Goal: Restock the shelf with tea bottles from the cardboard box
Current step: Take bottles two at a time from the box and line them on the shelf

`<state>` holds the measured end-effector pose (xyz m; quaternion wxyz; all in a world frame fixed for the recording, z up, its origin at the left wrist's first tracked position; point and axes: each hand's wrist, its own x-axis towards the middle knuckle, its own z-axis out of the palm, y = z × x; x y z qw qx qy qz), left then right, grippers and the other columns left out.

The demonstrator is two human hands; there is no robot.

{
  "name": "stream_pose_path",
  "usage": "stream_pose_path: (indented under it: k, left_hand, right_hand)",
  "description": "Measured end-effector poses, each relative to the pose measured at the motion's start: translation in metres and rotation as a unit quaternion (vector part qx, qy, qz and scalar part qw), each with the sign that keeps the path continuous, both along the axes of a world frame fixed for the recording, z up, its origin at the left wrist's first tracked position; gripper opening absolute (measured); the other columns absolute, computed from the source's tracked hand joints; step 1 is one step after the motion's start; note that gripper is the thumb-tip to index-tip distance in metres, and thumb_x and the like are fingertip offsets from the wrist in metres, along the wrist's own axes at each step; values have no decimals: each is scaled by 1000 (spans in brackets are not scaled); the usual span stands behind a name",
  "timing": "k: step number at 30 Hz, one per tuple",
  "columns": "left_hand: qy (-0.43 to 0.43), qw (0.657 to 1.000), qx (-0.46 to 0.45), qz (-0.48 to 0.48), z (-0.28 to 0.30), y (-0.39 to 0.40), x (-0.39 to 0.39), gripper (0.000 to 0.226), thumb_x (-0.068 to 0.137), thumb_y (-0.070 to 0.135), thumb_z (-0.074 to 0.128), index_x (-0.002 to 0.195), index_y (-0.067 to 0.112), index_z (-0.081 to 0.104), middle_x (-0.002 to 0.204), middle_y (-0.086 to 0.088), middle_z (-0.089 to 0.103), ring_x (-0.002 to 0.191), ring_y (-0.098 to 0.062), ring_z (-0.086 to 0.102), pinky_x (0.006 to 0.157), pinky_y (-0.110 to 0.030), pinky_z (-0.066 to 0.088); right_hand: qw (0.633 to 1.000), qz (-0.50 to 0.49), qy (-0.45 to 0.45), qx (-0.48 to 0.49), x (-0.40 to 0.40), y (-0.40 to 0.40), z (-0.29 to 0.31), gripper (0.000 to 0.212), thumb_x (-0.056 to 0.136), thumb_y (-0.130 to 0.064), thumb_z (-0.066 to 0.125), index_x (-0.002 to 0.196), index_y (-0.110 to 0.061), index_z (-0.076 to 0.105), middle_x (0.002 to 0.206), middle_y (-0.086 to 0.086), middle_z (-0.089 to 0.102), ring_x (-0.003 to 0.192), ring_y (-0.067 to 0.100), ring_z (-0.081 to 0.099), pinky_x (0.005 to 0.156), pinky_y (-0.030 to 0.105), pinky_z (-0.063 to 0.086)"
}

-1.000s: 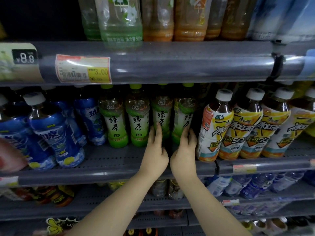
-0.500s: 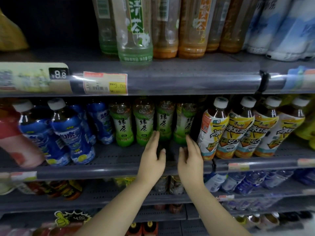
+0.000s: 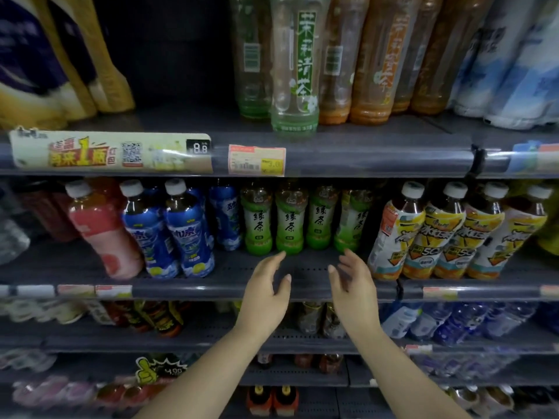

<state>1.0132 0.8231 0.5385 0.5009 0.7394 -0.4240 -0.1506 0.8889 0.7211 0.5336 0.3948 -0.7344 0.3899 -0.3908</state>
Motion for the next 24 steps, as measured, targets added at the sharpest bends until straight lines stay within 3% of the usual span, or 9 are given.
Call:
stream_pose_path:
  k: [8, 14, 17, 20, 24]
  left_hand:
    - [15, 997, -9, 81, -11, 24, 43, 34, 94, 18, 53, 127, 25, 53, 121, 9, 58, 113, 9, 51, 90, -5, 41]
    - [59, 972, -23, 224, -24, 90, 58, 32, 95, 17, 51, 123, 30, 53, 115, 14, 60, 109, 8, 53, 89, -7, 43]
    - [72, 944, -3, 321, -42, 141, 55, 30, 95, 18, 50, 119, 35, 54, 116, 15, 61, 108, 6, 55, 93, -13, 45]
    - [137, 894, -9, 426, -58, 197, 36, 29, 95, 20, 50, 116, 38, 57, 111, 18, 63, 103, 5, 58, 92, -23, 50]
    - [124, 831, 10, 542, -81, 277, 5, 28, 92, 15, 55, 115, 32, 58, 109, 10, 65, 99, 5, 59, 87, -7, 45]
  right_hand:
    - [984, 176, 22, -35, 62, 7, -3, 34, 88, -37, 49, 122, -30, 46, 117, -7, 55, 108, -2, 53, 86, 13, 43]
    - [930, 359, 54, -62, 111, 50, -5, 33, 87, -44, 46, 116, -30, 53, 112, -22, 51, 102, -5, 55, 82, 8, 44]
    - [883, 458, 82, -60, 136, 84, -15, 31, 86, -46, 45, 114, -33, 53, 112, -18, 53, 101, -4, 56, 84, 14, 47]
    - [834, 541, 95, -50, 155, 127, -33, 21, 90, -38, 50, 111, -34, 53, 111, -19, 54, 100, -3, 57, 83, 16, 48]
    - [778, 618, 109, -25, 163, 201, -65, 19, 90, -28, 56, 109, -27, 57, 108, -9, 59, 99, 2, 59, 84, 19, 48]
